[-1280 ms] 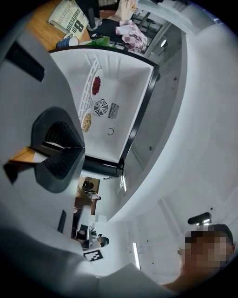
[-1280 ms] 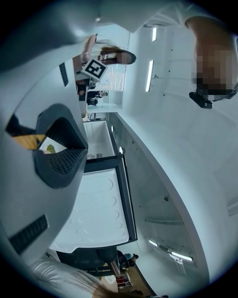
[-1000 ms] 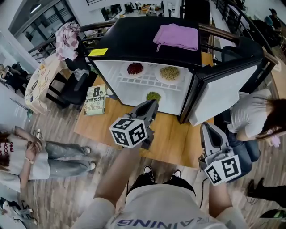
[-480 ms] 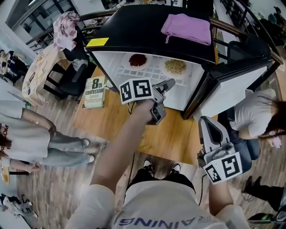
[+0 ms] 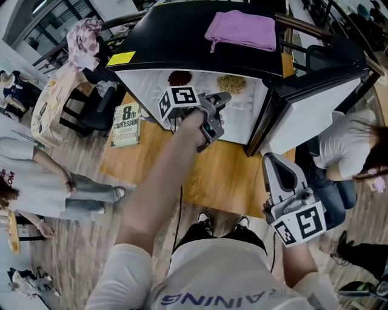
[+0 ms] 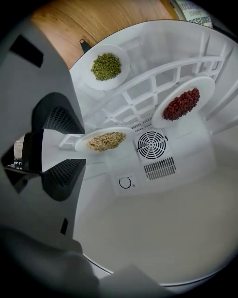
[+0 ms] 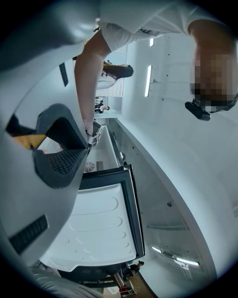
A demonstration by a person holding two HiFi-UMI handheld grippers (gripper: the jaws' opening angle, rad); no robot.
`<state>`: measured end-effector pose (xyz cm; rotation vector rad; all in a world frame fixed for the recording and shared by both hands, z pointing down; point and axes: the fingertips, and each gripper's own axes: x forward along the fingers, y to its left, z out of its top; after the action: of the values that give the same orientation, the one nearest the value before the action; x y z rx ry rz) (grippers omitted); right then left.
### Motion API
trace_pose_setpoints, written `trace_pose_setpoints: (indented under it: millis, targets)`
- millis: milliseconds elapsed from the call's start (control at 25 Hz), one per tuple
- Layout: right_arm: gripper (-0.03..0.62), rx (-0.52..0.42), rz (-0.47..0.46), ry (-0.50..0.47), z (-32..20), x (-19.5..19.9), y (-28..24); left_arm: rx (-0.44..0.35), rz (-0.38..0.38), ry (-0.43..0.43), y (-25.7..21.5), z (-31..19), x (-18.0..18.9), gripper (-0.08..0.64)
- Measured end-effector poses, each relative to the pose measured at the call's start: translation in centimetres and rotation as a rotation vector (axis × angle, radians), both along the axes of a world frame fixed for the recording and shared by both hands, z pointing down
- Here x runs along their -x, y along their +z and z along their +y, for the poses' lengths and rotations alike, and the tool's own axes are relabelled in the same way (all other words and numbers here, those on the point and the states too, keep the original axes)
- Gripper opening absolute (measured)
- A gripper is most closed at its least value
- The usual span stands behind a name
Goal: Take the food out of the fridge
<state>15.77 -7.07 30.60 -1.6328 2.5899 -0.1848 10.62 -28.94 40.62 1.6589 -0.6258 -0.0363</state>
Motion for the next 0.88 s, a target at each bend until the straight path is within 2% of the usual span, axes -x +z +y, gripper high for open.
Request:
trace_pose_setpoints:
  millis: [360,480,680,880]
  targets:
    - [0.018,-0.002,-0.009,-0.019,0.6,-0.1,0.2,0.065,-0.015,-0.044,0.4,-0.8,-0.4,0.15]
    - [0.018,0.0,-0.01,-0.026,0.6,-0.1,0.4,0.084,-0.063,-0.058,1.4,-0.9,0.1,0.038]
    - [0.018,0.004,-0.013,-0.036,0.7,0.1,0.7,0.147,0.007,-0.131,1.4,-0.9,0.4,0.023]
    - [0.018,0.006,-0.012,-0.049,1.0,0.5,0.8,0.138,0.046,-0.144,0.7,-1.2,0.1,0.041]
